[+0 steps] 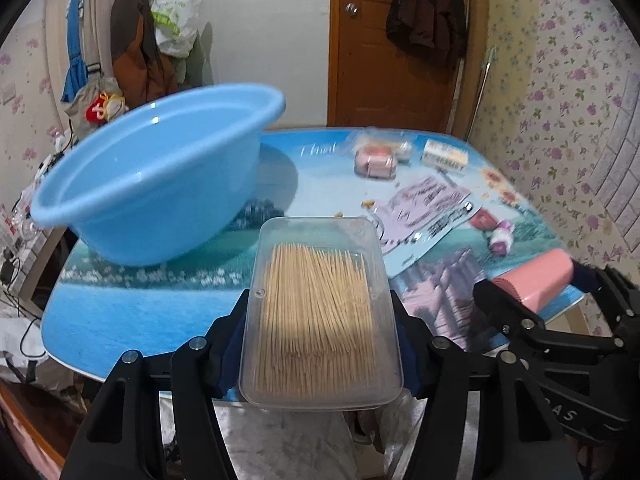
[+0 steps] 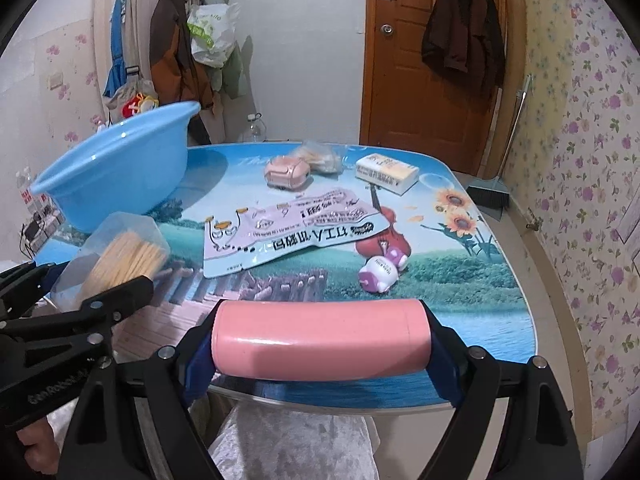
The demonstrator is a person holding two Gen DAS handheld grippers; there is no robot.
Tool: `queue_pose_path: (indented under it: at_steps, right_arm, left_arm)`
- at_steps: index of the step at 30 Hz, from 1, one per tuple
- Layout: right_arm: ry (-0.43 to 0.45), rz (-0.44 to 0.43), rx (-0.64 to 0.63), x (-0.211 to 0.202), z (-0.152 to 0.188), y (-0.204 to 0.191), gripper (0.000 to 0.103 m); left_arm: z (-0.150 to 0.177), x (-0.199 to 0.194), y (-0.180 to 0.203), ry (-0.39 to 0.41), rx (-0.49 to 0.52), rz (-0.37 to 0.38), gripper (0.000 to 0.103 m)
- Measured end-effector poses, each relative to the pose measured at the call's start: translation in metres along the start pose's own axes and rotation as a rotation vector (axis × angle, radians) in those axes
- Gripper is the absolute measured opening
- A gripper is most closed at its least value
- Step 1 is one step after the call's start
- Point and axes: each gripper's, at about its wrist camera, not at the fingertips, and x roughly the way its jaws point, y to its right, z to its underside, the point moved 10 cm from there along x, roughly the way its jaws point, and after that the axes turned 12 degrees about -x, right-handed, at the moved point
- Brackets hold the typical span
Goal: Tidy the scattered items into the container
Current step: 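Carry the toothpick box and pink cylinder over the light blue basin with both grippers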
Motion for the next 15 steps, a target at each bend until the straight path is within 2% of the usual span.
queue_pose_path:
  at_steps: [7,15]
  right_arm:
    - [0.045,0.002,0.022,-0.022,-0.023,0.007,0.088]
    - [0.141,-0.010,-0.022,-0.055,-0.081,-0.007,0.088]
  left_arm:
    - [-0.028,-0.025,-0.007,0.058,-0.008,0.007,0.060]
    - [-0.074,-0.063,-0.043,0.149,-0.056,-0.021,0.060]
